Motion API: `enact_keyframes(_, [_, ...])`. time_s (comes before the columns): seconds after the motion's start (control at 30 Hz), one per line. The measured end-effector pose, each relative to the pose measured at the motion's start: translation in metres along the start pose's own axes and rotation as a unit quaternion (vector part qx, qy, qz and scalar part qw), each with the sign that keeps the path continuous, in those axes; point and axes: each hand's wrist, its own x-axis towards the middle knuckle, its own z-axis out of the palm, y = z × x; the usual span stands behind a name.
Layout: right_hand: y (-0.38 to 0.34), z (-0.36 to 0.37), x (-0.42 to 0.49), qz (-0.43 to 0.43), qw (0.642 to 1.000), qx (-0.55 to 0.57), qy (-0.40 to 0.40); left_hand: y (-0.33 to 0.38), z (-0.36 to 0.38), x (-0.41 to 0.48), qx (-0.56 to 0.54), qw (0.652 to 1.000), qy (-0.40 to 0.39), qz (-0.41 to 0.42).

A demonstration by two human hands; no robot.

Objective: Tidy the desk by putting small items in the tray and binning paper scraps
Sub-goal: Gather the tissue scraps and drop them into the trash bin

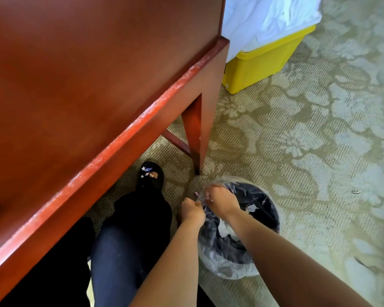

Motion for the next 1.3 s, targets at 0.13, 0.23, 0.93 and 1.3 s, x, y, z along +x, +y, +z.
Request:
enact_keyframes(0.13, [0.008, 0.007, 0.004, 0.039, 0.999, -0.001, -0.019, 0.000, 0.003, 0.003, 0.000, 1.000, 0.000, 0.003])
enact_keyframes(0.23, [0.022, 0.013, -0.004, 0.067, 0.997, 0.004, -0.028, 0.004, 0.002, -0.003, -0.012, 1.000, 0.008, 0.009])
enact_keyframes(0.93, [0.004, -0.135, -0.113, -0.077, 0.994, 0.065, 0.030, 0.045, -0.119, -0.152, 0.163, 0.919, -0.062, 0.352])
enact_keyframes(1.3, [-0.147, -0.237, -0.201, -0.288, 0.933, 0.120, 0.178, 0.011, -0.260, -0.297, 0.237, 0.800, 0.136, 0.534])
